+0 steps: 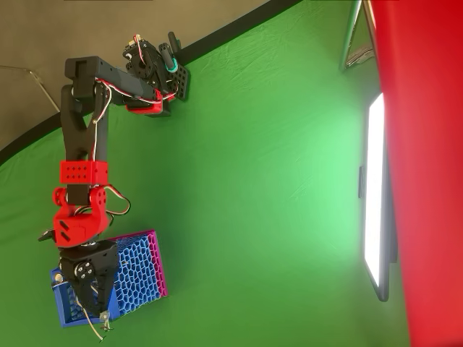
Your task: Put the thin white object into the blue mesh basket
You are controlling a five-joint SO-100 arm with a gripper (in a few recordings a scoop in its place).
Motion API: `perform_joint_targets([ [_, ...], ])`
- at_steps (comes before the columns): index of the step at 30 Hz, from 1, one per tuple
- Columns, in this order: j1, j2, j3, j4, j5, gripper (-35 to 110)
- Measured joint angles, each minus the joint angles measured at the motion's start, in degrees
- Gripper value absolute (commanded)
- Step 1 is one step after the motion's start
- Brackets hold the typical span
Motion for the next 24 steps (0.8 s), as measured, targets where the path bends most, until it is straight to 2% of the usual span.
perform_joint_targets([
  [6, 2.7, -3.2, -2.7, 4.4, 14.3, 2],
  [12, 5.4, -2.8, -2.8, 8.4, 22.1, 9],
  [18, 10.1, 3.9, 4.6, 4.7, 25.7, 17],
  [24, 13.4, 12.0, 13.2, -2.5, 23.5, 18],
])
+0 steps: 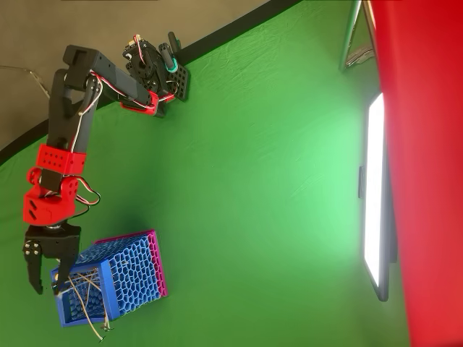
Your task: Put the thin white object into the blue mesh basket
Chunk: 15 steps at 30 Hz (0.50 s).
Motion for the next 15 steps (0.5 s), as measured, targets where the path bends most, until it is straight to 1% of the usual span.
perform_joint_targets([
  [6, 0.5, 7.9, 8.2, -4.9, -6.2, 18],
  [7, 0.4, 9.5, 9.7, -5.1, -7.6, 17],
  [9, -0.6, 13.1, 13.2, -5.1, -11.0, 11],
  [15, -6.2, 26.3, 25.4, -4.2, -22.5, 13],
])
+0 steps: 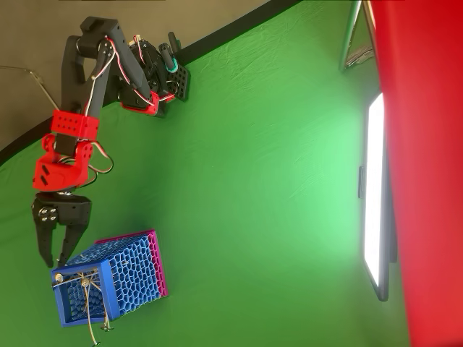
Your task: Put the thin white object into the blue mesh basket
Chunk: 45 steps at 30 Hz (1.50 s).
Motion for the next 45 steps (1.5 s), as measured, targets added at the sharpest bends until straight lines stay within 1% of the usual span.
perform_joint_targets([
  [6, -7.5, 11.2, 6.4, 9.8, -7.6, 14],
  [11, -12.7, 19.8, 12.3, 15.6, -13.6, 15],
  [17, -18.1, 28.5, 22.2, 18.4, -23.6, 16],
  [22, -20.8, 36.1, 31.0, 20.7, -28.9, 16],
  [35, -28.0, 55.3, 48.9, 30.3, -33.8, 16],
  [39, -28.8, 59.5, 50.4, 34.5, -33.9, 15],
  [45, -29.6, 60.7, 50.6, 39.2, -33.0, 13],
])
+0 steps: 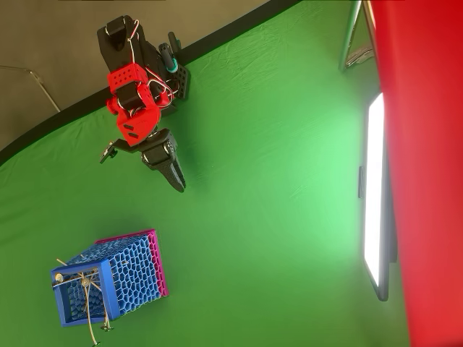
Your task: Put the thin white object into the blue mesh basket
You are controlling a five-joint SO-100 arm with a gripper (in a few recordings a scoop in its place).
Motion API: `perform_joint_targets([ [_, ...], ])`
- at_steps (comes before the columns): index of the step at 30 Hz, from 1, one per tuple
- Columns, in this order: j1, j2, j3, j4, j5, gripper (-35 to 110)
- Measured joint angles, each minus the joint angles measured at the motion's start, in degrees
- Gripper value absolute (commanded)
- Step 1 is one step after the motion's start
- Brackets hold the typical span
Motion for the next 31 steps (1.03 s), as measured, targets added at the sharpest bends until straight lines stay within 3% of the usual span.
perform_joint_targets([
  [10, 0.0, 0.1, 0.0, 3.2, 1.6, 1],
  [31, -0.8, 0.1, 0.0, 3.9, 3.2, 1],
])
